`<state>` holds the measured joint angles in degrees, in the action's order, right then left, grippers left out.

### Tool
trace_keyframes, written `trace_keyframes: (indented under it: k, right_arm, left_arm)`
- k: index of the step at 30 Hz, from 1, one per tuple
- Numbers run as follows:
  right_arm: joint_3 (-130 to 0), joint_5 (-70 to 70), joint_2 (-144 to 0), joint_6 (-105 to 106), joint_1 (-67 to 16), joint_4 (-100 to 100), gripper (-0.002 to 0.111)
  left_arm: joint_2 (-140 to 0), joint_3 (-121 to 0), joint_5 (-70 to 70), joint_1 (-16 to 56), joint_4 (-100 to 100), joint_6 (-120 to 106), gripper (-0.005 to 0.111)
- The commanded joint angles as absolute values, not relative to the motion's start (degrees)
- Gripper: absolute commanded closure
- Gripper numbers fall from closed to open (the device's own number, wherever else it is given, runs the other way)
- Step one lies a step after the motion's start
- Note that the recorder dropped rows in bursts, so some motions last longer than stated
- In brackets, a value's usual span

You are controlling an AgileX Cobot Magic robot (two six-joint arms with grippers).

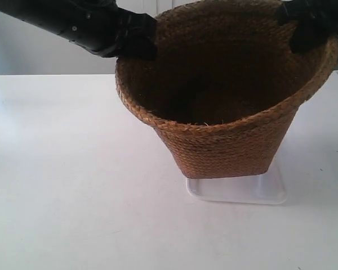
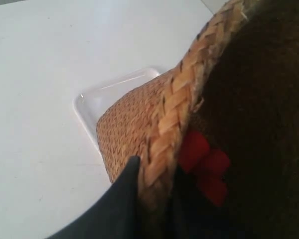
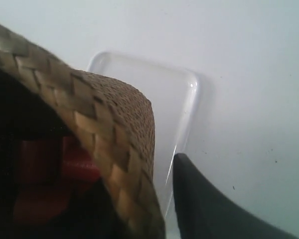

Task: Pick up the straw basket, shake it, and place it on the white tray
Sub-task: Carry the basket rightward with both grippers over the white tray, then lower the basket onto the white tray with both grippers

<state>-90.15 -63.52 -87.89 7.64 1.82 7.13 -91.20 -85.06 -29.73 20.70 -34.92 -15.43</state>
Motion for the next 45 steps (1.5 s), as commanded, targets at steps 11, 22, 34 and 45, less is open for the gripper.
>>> trace_keyframes:
  k: [11, 22, 34, 45]
  right_arm:
    - [-90.6, -62.6, -91.3, 7.7, 7.7, 1.1, 0.108]
    - [-84.9, -56.8, -93.4, 7.7, 12.0, 0.5, 0.108]
    - [-84.5, -55.6, -94.3, 7.4, 12.0, 0.0, 0.108]
    - [-84.5, -55.1, -94.8, 6.1, 12.0, -3.3, 0.108]
  left_arm:
    - [-95.5, -91.7, -29.0, 21.9, -33.3, -15.2, 0.107]
    - [-100.5, -95.4, -28.2, 23.6, -32.4, -15.2, 0.107]
    - [-102.3, -96.4, -27.0, 23.6, -32.4, -15.4, 0.107]
    - [-104.0, -96.8, -25.8, 23.6, -32.8, -15.8, 0.107]
